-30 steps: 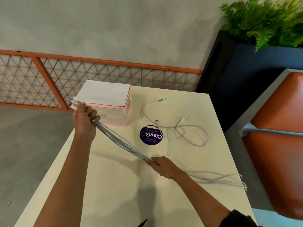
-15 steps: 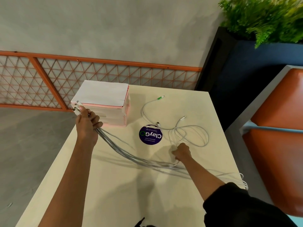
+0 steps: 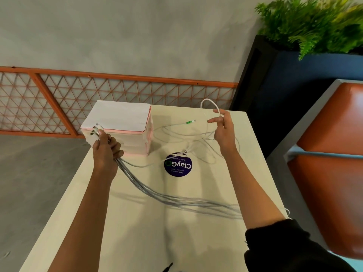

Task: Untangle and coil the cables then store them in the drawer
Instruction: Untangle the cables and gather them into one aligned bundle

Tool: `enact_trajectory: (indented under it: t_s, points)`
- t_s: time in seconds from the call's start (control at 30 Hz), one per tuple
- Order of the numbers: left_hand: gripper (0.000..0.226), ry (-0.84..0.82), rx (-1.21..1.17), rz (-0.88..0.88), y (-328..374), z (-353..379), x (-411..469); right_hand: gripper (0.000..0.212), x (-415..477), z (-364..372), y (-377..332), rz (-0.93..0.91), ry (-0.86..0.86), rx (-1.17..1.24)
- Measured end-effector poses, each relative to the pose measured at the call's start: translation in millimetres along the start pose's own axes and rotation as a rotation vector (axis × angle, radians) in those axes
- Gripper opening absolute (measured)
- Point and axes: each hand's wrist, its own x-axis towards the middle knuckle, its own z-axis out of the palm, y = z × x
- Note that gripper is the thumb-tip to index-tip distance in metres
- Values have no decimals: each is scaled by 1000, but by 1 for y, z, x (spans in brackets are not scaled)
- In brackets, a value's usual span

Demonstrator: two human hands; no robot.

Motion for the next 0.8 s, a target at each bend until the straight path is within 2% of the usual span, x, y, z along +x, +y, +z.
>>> enact_trajectory:
  t_s: [0.1,0.2,0.27,0.33,0.4,0.47,0.53,0.63,0.7,0.73,0.8]
  points:
    - [43,-7,5,5,0,3,0,29,-11,3,-11,59,-2,50]
    - [42,-11,-1,2,0,3,0,17,-35,7,-1,248,18,82]
    - [42,-16,0,-4,-1,3,0,29,-57,6,13,396,44,-14]
    - [42,-27,0,-15,-1,2,0,49,-77,3,28,501,17,-226]
    - [42,-39,5,-34,-2,2,0,59,-95,3,42,484,-119,-307]
    - [42,-50,20,-50,-4,3,-2,39,-110,9,50,395,-312,-264]
    - [41,-46,33,-63,-7,5,-3,22,-119,15,57,376,-405,-255]
    - [41,-51,33,-69,-7,5,-5,26,-123,21,66,421,-453,-258]
    - [40,-61,33,-76,-7,4,-6,21,-120,20,72,538,-490,-285]
    - [40,-68,34,-80,-7,3,-7,28,-118,20,76,626,-467,-233]
    - [41,-87,45,-83,-7,3,-9,64,-110,19,83,755,-333,-48]
